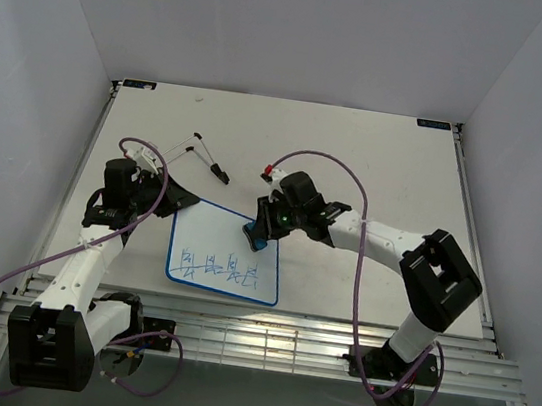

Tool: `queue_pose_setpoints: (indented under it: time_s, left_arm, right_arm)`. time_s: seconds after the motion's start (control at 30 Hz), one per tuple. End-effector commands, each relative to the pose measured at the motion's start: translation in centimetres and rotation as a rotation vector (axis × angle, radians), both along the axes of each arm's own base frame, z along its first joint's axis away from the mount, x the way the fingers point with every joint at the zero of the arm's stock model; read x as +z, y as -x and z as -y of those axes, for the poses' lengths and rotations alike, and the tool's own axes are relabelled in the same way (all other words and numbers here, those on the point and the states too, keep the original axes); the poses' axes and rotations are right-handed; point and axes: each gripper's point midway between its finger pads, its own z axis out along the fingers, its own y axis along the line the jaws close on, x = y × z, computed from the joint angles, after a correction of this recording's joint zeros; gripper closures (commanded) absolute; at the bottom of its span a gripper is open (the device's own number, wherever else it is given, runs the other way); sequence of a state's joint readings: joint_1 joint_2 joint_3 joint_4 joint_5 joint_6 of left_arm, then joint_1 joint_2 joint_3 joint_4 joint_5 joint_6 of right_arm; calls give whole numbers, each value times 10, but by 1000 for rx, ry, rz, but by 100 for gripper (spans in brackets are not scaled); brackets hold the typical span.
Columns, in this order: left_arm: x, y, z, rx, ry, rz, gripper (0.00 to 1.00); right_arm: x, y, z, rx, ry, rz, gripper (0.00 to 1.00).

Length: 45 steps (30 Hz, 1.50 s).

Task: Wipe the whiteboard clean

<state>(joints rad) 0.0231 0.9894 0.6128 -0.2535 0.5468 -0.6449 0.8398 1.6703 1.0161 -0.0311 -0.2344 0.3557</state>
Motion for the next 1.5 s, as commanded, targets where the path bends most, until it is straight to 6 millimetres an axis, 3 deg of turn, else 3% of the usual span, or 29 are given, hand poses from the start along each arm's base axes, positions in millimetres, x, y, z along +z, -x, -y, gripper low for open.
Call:
queue_pose_setpoints:
  time_s: [0.0, 0.03, 0.13, 0.37, 0.6, 0.73, 1.1, 1.23, 1.27, 1.3, 1.4, 1.47]
  left_arm:
    - [-15, -1, -13, 21, -110, -9, 100]
    - [-15, -1, -13, 21, -112, -8, 100]
    - [-15, -1, -13, 20, -114, -8, 100]
    - [-15, -2, -13, 18, -114, -5, 100]
    - [-14, -2, -13, 18, -112, -3, 100]
    - [-14, -2, -13, 19, -113, -5, 100]
    - [-15, -3, -14, 27, -112, -11, 100]
    - [-15, -4, -16, 43, -119, -10, 100]
    - [-16, -4, -18, 54, -121, -16, 100]
    - [-17, -3, -18, 56, -123, -19, 100]
    - [-18, -3, -20, 75, -126, -26, 100]
    - [-18, -4, -22, 93, -124, -31, 100]
  right_arm:
    - [-10, -21, -1, 1, 90, 1, 92]
    - [-7, -30, -4, -3, 99, 22, 92]
    - [-28, -34, 0, -7, 162, -13, 92]
    - [-61, -34, 37, -49, 240, -79, 92]
    - [-78, -33, 70, -71, 288, -115, 92]
    - [-77, -29, 69, -48, 273, -129, 92]
    - [-4, -3, 22, 64, 52, -48, 92]
    - [22, 33, -9, 154, -30, 6, 92]
    - [39, 37, -17, 158, -85, 51, 92]
    - [35, 45, -17, 127, -88, 37, 92]
    - [62, 75, -40, 113, -176, 79, 92]
    - [80, 85, -51, 91, -226, 105, 92]
